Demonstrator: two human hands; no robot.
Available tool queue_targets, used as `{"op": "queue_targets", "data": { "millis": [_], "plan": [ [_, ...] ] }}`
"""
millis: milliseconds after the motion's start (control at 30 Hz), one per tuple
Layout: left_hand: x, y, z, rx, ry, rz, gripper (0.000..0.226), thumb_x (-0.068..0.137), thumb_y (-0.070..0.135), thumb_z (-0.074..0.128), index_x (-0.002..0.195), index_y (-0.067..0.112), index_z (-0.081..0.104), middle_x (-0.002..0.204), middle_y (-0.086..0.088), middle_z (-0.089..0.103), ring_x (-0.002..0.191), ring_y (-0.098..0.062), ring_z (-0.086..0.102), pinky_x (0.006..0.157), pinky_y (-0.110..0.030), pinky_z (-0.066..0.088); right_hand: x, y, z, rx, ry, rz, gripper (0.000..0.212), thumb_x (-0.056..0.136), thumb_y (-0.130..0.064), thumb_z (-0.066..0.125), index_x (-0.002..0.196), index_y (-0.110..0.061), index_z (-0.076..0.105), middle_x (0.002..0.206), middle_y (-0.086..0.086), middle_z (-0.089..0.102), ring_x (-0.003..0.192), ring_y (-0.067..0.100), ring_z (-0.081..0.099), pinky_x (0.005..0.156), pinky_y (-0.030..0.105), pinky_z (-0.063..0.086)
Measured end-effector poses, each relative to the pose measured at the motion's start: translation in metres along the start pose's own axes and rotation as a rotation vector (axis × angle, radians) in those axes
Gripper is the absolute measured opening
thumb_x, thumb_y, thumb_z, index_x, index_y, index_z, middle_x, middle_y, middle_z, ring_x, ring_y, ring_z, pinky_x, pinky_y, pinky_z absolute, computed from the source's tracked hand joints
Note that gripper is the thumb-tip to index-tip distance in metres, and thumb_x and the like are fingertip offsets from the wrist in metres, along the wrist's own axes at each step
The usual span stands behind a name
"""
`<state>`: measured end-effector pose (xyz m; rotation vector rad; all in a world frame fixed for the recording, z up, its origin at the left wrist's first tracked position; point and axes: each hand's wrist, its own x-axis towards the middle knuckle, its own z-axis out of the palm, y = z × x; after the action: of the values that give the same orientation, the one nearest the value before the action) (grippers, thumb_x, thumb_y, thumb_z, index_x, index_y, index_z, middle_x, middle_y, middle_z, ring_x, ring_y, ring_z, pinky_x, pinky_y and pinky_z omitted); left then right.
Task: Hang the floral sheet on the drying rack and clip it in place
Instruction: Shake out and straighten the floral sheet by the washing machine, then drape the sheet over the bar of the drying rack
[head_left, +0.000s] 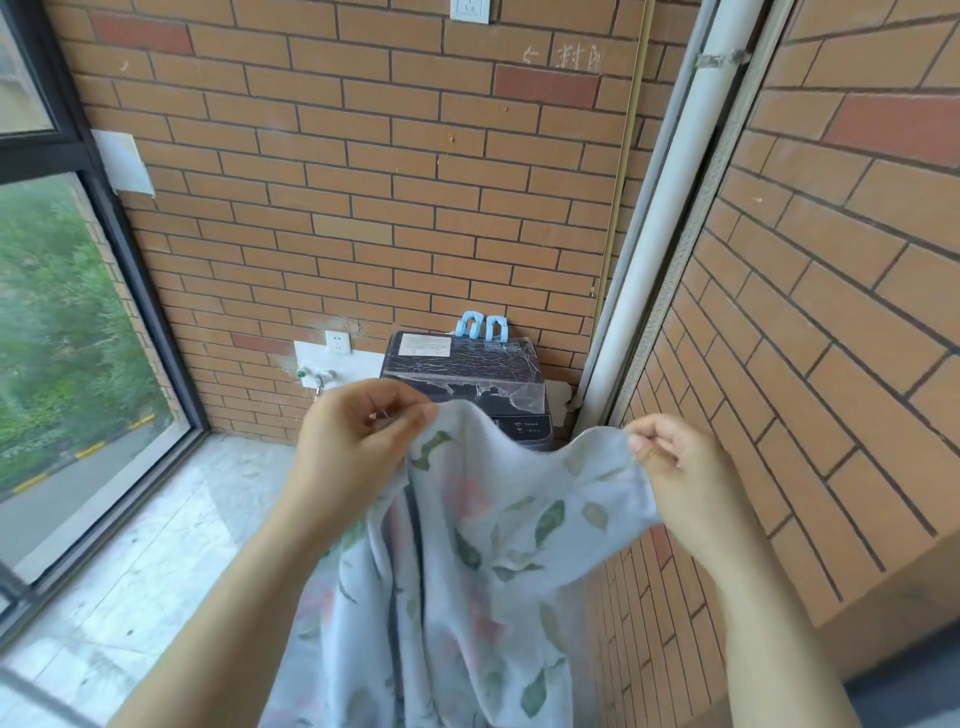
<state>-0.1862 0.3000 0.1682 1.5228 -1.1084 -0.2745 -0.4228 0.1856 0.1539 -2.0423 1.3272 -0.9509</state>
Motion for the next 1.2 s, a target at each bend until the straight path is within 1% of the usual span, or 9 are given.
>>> {"op": "queue_targets", "data": {
  "millis": [100, 200, 333, 467, 600, 767, 967, 1100, 1200],
  "plan": [
    [-0.007, -0.003, 0.010, 0.009, -0.036, -0.025, 0.013, 0.083, 0.003, 0.069, 0.072, 0.008, 0.071, 0.043, 0.017, 0.053, 0.039, 0.003, 0.045, 0.045, -0.005, 0.031, -0.011, -0.020, 0.021, 0.220, -0.082, -0.073, 0.018, 0.096, -0.020, 0.050, 0.093, -0.030, 0.065, 0.071, 0.002, 0.062, 0.059, 0.011, 0.052, 0.058, 0.024, 0.040],
    [-0.014, -0.003, 0.016, -0.027, -0.092, -0.045, 0.012, 0.085, 0.003, 0.068, 0.073, 0.006, 0.070, 0.038, 0.014, 0.050, 0.033, 0.002, 0.041, 0.040, -0.006, 0.028, -0.019, -0.034, 0.032, 0.278, -0.287, -0.134, 0.037, 0.078, -0.060, 0.062, 0.110, -0.042, 0.064, 0.061, -0.008, 0.048, 0.058, 0.007, 0.049, 0.066, 0.024, 0.045],
    [-0.018, -0.001, 0.018, -0.013, -0.121, -0.028, 0.015, 0.084, 0.004, 0.067, 0.071, 0.009, 0.070, 0.042, 0.013, 0.052, 0.035, 0.001, 0.043, 0.041, -0.007, 0.029, -0.016, -0.039, 0.046, 0.092, -0.480, -0.087, 0.044, 0.060, -0.073, 0.067, 0.094, -0.044, 0.069, 0.085, 0.002, 0.072, 0.080, 0.015, 0.067, 0.083, 0.041, 0.053],
    [-0.020, 0.000, 0.020, -0.064, -0.158, -0.010, 0.014, 0.086, 0.004, 0.066, 0.073, 0.006, 0.069, 0.040, 0.014, 0.049, 0.034, 0.002, 0.041, 0.040, -0.006, 0.027, -0.014, -0.038, 0.051, -0.050, -0.317, -0.230, 0.017, 0.084, -0.038, 0.058, 0.071, -0.028, 0.062, 0.053, -0.001, 0.048, 0.051, 0.012, 0.038, 0.053, 0.029, 0.036],
    [-0.022, -0.019, 0.018, -0.119, -0.312, -0.084, 0.023, 0.086, 0.024, 0.070, 0.072, 0.008, 0.061, 0.040, 0.010, 0.038, 0.037, -0.005, 0.029, 0.040, -0.016, 0.024, -0.008, -0.040, 0.042, -0.047, -0.187, -0.352, 0.029, 0.090, -0.024, 0.050, 0.062, -0.032, 0.046, 0.053, -0.011, 0.046, 0.050, 0.009, 0.037, 0.050, 0.025, 0.027],
    [-0.035, -0.056, 0.019, -0.114, -0.488, -0.248, 0.036, 0.088, 0.028, 0.065, 0.065, 0.007, 0.047, 0.049, 0.007, 0.032, 0.042, -0.007, 0.026, 0.039, -0.016, 0.021, 0.009, -0.039, 0.015, 0.099, 0.095, -0.371, 0.023, 0.090, -0.019, 0.047, 0.070, -0.011, 0.056, 0.057, 0.005, 0.048, 0.054, 0.017, 0.044, 0.053, 0.030, 0.035],
    [-0.010, -0.071, 0.001, -0.129, -0.118, -0.268, 0.038, 0.095, 0.017, 0.057, 0.071, -0.009, 0.045, 0.056, -0.007, 0.030, 0.037, -0.006, 0.024, 0.036, -0.014, 0.019, 0.022, -0.027, -0.012, 0.026, -0.183, -0.247, 0.011, 0.086, -0.036, 0.068, 0.079, -0.027, 0.068, 0.054, -0.005, 0.047, 0.051, 0.008, 0.040, 0.052, 0.023, 0.032],
    [0.027, -0.069, -0.045, 0.166, 0.116, -0.126, 0.036, 0.087, 0.021, 0.064, 0.062, 0.005, 0.045, 0.052, 0.000, 0.033, 0.047, -0.013, 0.028, 0.042, -0.023, 0.019, 0.030, -0.017, -0.030, -0.203, -0.424, -0.129, 0.067, 0.041, -0.072, 0.080, 0.101, -0.046, 0.065, 0.057, -0.013, 0.040, 0.052, 0.001, 0.037, 0.053, 0.016, 0.027],
    [0.048, -0.064, -0.072, 0.365, 0.189, -0.049, 0.041, 0.090, 0.023, 0.062, 0.059, 0.007, 0.042, 0.052, -0.005, 0.036, 0.052, -0.021, 0.033, 0.049, -0.030, 0.025, 0.041, -0.018, -0.033, -0.507, -0.437, -0.131, 0.054, 0.044, -0.065, 0.084, 0.090, -0.041, 0.066, 0.068, -0.018, 0.057, 0.064, 0.000, 0.051, 0.055, 0.020, 0.035]
  ]
}}
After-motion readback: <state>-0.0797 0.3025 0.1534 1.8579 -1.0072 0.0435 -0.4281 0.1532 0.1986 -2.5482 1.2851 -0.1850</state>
